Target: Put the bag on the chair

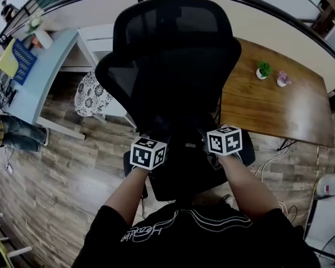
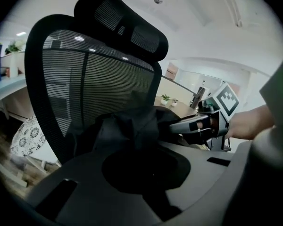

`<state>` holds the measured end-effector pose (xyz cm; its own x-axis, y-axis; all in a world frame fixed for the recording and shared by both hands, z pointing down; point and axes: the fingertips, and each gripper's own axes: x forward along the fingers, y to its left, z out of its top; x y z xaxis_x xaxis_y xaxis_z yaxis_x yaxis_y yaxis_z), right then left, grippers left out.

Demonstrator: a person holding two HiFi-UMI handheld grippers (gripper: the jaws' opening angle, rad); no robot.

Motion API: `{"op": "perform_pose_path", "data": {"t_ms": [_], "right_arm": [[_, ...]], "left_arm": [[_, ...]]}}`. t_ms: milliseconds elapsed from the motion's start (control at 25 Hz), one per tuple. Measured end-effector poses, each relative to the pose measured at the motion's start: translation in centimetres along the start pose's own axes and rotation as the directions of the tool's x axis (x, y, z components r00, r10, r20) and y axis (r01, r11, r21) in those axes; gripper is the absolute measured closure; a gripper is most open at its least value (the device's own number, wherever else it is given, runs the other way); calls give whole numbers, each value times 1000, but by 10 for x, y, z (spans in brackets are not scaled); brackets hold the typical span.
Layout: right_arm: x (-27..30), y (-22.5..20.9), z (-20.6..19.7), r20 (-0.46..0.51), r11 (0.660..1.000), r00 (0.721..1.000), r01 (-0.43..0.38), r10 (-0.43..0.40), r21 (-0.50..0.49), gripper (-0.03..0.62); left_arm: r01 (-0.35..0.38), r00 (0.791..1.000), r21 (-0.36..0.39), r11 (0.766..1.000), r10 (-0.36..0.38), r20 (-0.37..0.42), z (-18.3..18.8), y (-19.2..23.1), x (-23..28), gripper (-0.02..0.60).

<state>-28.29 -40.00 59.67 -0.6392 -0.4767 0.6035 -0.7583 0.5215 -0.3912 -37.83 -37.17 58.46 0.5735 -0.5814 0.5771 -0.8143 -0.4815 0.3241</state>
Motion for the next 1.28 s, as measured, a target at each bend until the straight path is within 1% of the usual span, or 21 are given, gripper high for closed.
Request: {"op": "perform_pose_path", "data": {"t_ms": [80, 240, 360, 440, 520, 600, 680, 720, 800, 880, 1000, 1120, 1160, 1240, 1280], "right_arm": [[3, -1, -2, 10, 1000, 1000, 11, -11, -15, 566], [3, -4, -10, 15, 1000, 999, 28, -28, -12, 566], [1, -2, -11, -1, 997, 999, 49, -49, -58, 555], [0, -1, -12, -18, 996, 999, 50, -51, -79, 543], [-3, -1, -12, -26, 996, 999, 36, -38, -80, 507], [-5, 0, -12, -23, 997, 1000, 16, -18, -74, 423], [-7, 2, -10, -13, 997, 1000, -6, 5, -80, 374], [-9, 4, -9, -8, 996, 1000, -15, 15, -88, 354], [-12, 5, -6, 1, 994, 1000, -29, 29, -104, 321], [-21, 3, -6, 8, 993, 999, -35, 36, -116, 293], [-48, -3, -11, 28, 991, 999, -39, 43, -130, 256], [-86, 2, -20, 47, 987, 994, -95, 102, -126, 257], [-97, 7, -21, 52, 984, 991, -119, 127, -136, 271], [-119, 20, -21, 74, 974, 982, -159, 173, -160, 358], [-131, 27, -20, 91, 969, 976, -181, 198, -167, 378]], "left_arm": [[11, 1000, -17, 1000, -11, 11, -2, 2, 1, 548], [34, 999, -39, 999, -33, 22, -9, -1, 4, 546], [27, 999, -64, 998, -26, 21, -11, 1, 2, 545], [13, 1000, -90, 996, -11, 21, -11, 2, 1, 525], [-4, 1000, -123, 992, 7, 28, -11, 2, 0, 476], [-2, 999, -163, 987, 11, 53, -11, 1, -2, 436], [3, 997, -197, 980, 11, 70, -11, 0, -6, 366], [-6, 997, -202, 979, 21, 69, -13, 1, -8, 330], [-38, 997, -191, 981, 50, 62, -15, 3, -15, 287], [-63, 996, -179, 982, 74, 59, -18, 1, -22, 265], [-74, 994, -153, 985, 86, 73, -19, -16, -38, 256], [-91, 991, -113, 989, 101, 84, -24, -41, -57, 253], [-97, 990, -110, 989, 107, 90, -24, -48, -64, 253], [-106, 987, -117, 987, 119, 110, -20, -66, -77, 255], [-108, 985, -120, 987, 123, 124, -16, -78, -83, 256]]}}
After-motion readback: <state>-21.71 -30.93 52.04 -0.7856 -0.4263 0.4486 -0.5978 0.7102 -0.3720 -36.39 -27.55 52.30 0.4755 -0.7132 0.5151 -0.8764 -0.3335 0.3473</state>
